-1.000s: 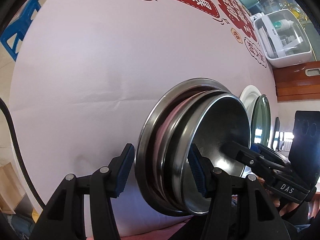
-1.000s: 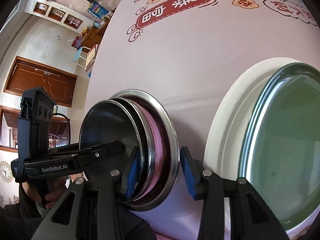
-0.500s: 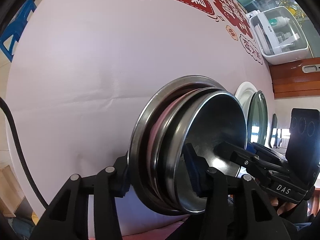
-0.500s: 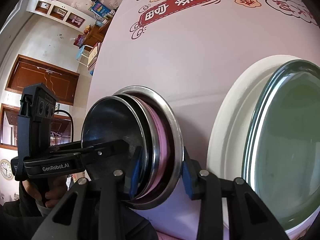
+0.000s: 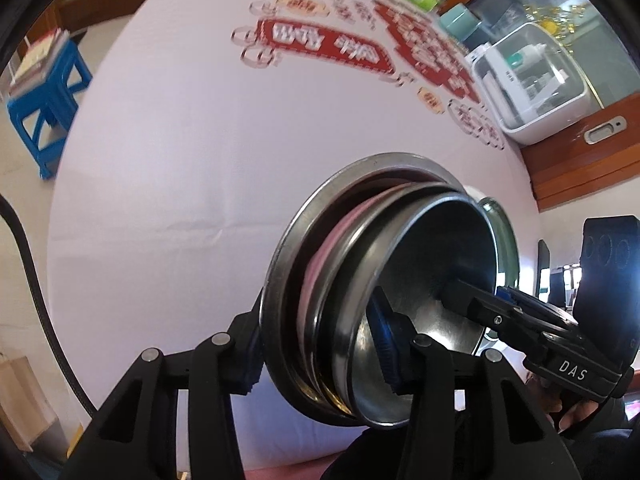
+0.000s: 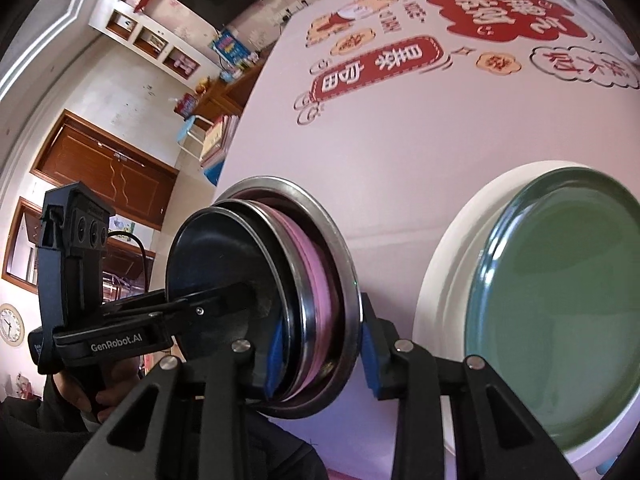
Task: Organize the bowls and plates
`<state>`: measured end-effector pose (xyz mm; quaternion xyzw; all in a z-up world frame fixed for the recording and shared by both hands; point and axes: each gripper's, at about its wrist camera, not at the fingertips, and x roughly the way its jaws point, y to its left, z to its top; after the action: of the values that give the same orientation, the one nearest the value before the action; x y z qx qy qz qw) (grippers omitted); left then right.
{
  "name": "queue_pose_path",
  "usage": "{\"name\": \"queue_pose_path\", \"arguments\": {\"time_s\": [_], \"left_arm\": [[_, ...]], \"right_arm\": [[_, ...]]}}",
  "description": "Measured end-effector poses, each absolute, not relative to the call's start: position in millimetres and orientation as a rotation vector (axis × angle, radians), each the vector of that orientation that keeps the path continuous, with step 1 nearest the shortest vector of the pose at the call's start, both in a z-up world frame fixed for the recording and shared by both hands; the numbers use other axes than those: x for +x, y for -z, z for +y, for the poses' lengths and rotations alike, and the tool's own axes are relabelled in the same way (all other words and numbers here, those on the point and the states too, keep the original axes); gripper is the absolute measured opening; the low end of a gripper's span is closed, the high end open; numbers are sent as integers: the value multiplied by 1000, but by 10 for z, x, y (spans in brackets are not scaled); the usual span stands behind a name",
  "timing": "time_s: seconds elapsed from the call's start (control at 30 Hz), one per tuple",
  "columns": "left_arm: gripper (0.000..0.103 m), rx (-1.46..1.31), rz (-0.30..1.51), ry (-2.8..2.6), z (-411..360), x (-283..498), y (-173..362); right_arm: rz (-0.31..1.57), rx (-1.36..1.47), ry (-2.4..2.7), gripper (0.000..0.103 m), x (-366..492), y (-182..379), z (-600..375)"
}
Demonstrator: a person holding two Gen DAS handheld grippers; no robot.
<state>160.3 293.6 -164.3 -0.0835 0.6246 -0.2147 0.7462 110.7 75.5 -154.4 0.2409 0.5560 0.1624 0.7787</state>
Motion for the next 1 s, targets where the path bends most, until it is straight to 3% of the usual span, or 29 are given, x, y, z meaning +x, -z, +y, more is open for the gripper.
{"name": "queue_pose_path", "arguments": {"time_s": [0.47,1.0], "left_arm": [[44,-108,1227,562,2273,1327,1229],[44,-64,1249,657,1105,1169,1193]], "right_arm": [[1109,532,-242,31,666,1241,197],[1117,590,-137,31,379,1239,-806]]}}
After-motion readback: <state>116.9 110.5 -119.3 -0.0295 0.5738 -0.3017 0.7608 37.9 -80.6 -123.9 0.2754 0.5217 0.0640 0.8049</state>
